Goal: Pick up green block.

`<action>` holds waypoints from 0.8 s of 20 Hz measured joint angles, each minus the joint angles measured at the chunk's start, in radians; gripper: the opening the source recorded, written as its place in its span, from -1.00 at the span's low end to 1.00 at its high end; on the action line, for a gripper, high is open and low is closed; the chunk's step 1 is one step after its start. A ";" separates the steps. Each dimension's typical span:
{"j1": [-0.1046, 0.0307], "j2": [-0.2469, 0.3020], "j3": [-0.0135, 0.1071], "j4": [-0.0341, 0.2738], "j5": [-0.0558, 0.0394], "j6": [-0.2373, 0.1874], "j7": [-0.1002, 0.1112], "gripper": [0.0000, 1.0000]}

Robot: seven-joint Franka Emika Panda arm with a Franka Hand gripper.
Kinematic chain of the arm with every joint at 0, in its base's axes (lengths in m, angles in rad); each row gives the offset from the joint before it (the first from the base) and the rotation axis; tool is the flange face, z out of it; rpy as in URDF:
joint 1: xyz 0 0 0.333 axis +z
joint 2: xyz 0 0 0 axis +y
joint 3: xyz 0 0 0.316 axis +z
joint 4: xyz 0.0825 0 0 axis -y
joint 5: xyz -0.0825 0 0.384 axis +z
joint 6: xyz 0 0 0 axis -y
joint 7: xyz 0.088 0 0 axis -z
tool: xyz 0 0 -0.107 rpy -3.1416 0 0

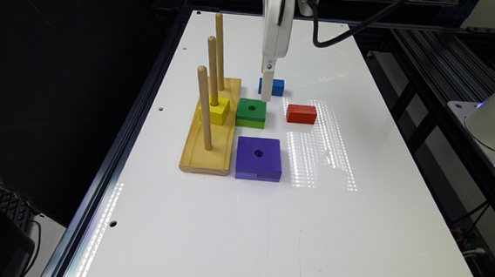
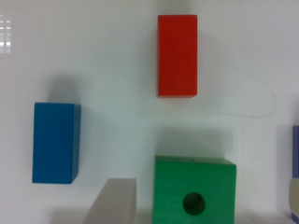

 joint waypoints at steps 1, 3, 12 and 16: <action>0.000 0.000 0.000 0.001 0.0000 0.000 0.000 1.00; 0.000 0.000 0.000 0.002 0.0000 0.000 0.000 1.00; 0.000 0.052 0.000 0.011 0.0000 0.049 0.000 1.00; -0.003 0.118 -0.002 0.019 -0.0005 0.118 -0.002 1.00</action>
